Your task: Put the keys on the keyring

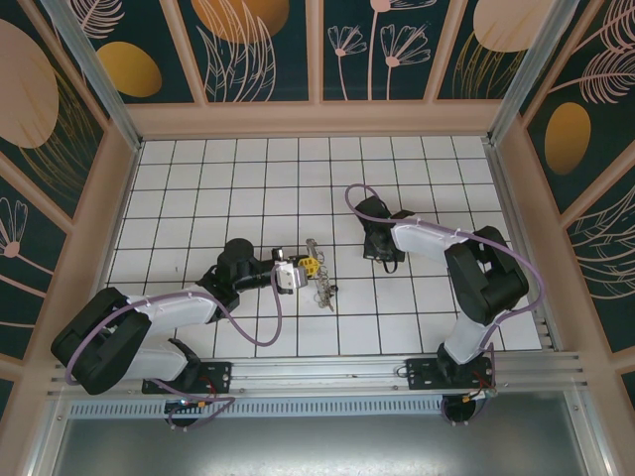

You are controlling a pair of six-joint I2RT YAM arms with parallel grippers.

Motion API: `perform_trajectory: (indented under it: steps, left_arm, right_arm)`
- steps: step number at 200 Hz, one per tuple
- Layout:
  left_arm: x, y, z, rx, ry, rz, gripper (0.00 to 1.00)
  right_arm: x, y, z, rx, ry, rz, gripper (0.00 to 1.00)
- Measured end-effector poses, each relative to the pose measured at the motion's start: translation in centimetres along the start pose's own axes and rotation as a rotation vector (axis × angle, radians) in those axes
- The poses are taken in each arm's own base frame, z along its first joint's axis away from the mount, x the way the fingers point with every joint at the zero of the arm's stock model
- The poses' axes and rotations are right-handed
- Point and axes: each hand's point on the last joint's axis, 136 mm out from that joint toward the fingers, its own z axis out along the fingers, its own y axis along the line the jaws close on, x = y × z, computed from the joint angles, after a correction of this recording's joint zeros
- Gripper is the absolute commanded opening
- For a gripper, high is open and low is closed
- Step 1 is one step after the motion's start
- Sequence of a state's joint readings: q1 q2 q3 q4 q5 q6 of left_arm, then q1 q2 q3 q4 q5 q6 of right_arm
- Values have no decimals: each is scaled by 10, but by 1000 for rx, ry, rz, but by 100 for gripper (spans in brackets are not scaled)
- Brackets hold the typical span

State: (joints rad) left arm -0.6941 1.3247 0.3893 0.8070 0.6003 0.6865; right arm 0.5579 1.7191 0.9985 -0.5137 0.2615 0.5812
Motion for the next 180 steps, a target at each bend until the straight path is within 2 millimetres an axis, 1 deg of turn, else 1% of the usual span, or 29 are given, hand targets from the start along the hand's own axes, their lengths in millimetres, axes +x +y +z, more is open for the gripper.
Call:
perform_trajectory:
  steps: [31, 58, 83, 100, 132, 158, 180]
  left_arm:
    - [0, 0, 0, 0, 0, 0, 0]
    - [-1, 1, 0, -2, -3, -4, 0]
    - [-3, 1, 0, 0, -10, -21, 0]
    - [-5, 2, 0, 1, -20, -28, 0]
    - [-9, 3, 1, -1, -33, -34, 0]
    - [-13, 6, 1, -9, -49, -45, 0]
    - [-20, 11, 1, -23, -78, -63, 0]
  right_arm:
    - [-2, 1, -3, -9, -10, -4, 0]
    - [-12, 4, -19, -52, -58, -15, 0]
    - [-23, 14, -47, -165, -130, -37, 0]
    - [-28, 23, -71, -272, -187, -53, 0]
    - [-38, 48, -118, -494, -274, -79, 0]
    - [-42, 68, -145, -647, -304, -100, 0]
    - [-37, 78, -163, -752, -325, -112, 0]
